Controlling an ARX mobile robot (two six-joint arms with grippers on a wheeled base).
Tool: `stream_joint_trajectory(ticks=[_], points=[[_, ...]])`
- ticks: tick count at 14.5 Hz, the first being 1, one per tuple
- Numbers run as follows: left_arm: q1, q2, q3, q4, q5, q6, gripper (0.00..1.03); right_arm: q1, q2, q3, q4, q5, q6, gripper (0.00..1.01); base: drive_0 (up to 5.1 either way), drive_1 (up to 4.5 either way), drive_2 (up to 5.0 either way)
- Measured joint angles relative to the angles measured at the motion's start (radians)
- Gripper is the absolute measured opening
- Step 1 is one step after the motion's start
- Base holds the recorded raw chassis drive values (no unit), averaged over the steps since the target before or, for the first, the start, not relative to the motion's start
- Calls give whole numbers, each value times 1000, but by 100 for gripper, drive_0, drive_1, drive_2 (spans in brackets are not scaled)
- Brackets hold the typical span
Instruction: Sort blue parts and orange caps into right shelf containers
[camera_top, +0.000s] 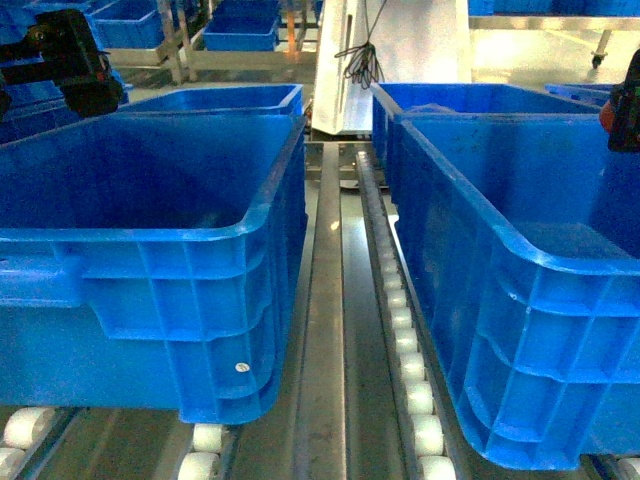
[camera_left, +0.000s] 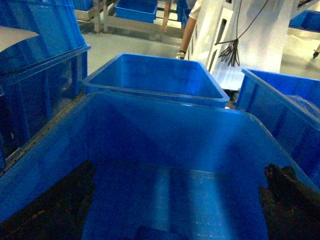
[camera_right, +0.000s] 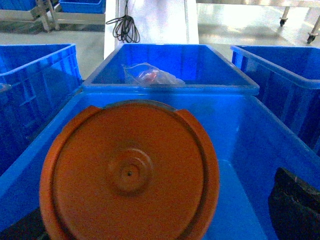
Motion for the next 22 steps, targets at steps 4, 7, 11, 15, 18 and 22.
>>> stream_joint_trajectory(ticks=[4,7,11,15,18,22], points=[[0,0,0,0,0,0,98,0,0,0,0,0,0,98,0,0,0],[0,0,0,0,0,0,98,0,0,0,0,0,0,98,0,0,0],[0,0,0,0,-2,0,98,8,3,-21,113,-188,264,98,0,0,0],[0,0,0,0,-2,0,98,13,3,-27,109,-194,354,98,0,0,0],[0,0,0,0,-2,1,98,13,3,-27,109,-195,364,98,0,0,0],[3,-48,-115,147,2,74,78,18,-56,-139,200,-60,182,76,0,0,0]])
